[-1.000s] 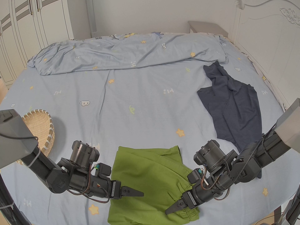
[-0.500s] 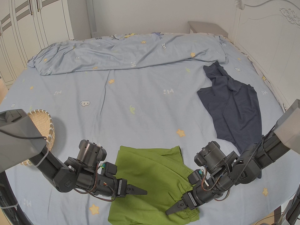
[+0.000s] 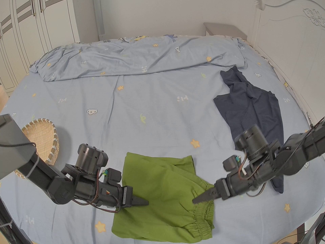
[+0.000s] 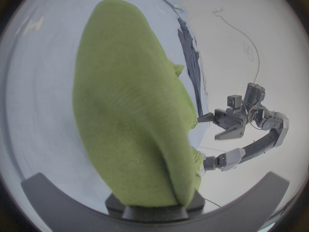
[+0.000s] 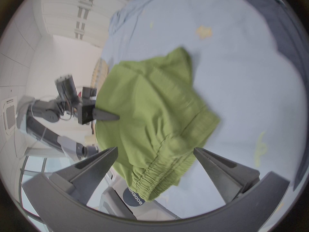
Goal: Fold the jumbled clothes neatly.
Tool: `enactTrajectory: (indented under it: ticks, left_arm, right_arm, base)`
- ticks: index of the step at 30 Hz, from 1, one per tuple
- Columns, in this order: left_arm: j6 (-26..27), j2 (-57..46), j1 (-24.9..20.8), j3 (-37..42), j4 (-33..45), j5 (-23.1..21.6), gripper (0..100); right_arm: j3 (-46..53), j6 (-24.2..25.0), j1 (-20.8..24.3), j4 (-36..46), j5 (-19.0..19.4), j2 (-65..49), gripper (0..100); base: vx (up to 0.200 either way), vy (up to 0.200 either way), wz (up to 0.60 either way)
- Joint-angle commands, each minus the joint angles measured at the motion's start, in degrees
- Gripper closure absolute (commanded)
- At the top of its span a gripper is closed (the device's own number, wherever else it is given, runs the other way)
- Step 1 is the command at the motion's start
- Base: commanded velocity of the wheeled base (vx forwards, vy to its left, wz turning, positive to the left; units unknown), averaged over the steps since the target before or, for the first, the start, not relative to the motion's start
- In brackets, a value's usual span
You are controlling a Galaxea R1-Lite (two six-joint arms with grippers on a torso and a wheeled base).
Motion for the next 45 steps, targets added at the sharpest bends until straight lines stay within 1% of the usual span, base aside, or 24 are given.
enactTrajectory:
  ticks: [1,2,3,4,5,8,12,16,28,35,36,40,45]
  left_arm:
    - [-1.66,-8.73,3.22,-7.28,7.88,0.02,100]
    - [-1.66,-10.49,4.01,-11.14,13.85,0.10,100]
    - [-0.96,-12.16,4.89,-17.21,22.38,0.10,100]
    - [-0.52,-12.60,5.15,-19.23,25.28,0.10,100]
    - [1.86,-13.56,5.77,-23.71,31.87,0.19,100]
    - [5.64,-15.23,7.26,-26.96,37.41,0.10,100]
    - [8.71,-15.50,7.88,-26.96,39.08,0.19,100]
    - [9.15,-15.15,7.96,-26.88,40.22,0.19,100]
    - [9.24,-18.31,7.26,-27.05,43.30,0.28,100]
    - [9.24,-18.31,2.52,-26.44,44.70,1.33,100]
    - [9.24,-18.31,2.52,-26.44,44.70,1.33,100]
    - [9.24,-17.78,-0.12,-25.65,44.70,5.02,100]
    - [9.24,-17.78,-1.97,-25.03,44.70,5.55,100]
  right_arm:
    - [-8.03,-1.09,-8.47,4.21,0.12,-7.75,0]
    - [-9.88,-1.62,-10.32,6.05,-0.32,-8.63,0]
    - [-11.37,-2.41,-12.34,7.63,-1.20,-9.42,0]
    - [-11.72,-2.67,-13.04,7.90,-1.72,-9.69,0]
    - [-11.46,-3.38,-14.71,8.07,-3.92,-10.48,0]
    - [-10.76,-3.64,-16.73,8.07,-5.33,-10.83,0]
    - [-9.79,-3.73,-16.82,7.99,-5.24,-11.01,0]
    - [-9.53,-4.08,-16.12,8.07,-5.24,-11.01,0]
    - [-9.35,-4.08,-16.03,8.25,-5.15,-11.89,0]
    - [-9.35,-4.08,-16.03,8.34,-5.15,-11.80,0]
    - [-9.35,-4.08,-16.03,8.34,-5.15,-11.80,0]
    - [-9.35,-4.08,-16.03,8.43,-5.15,-11.80,0]
    - [-9.35,-4.08,-16.03,8.43,-5.15,-11.80,0]
  base:
    - [0.000,0.000,0.00]
    - [0.000,0.000,0.00]
    - [0.000,0.000,0.00]
    - [0.000,0.000,0.00]
    - [0.000,0.000,0.00]
    - [0.000,0.000,0.00]
    - [0.000,0.000,0.00]
    - [0.000,0.000,0.00]
    - [0.000,0.200,0.00]
    - [0.000,0.200,0.00]
    - [0.000,0.200,0.00]
    - [0.000,0.200,0.00]
    - [0.000,0.200,0.00]
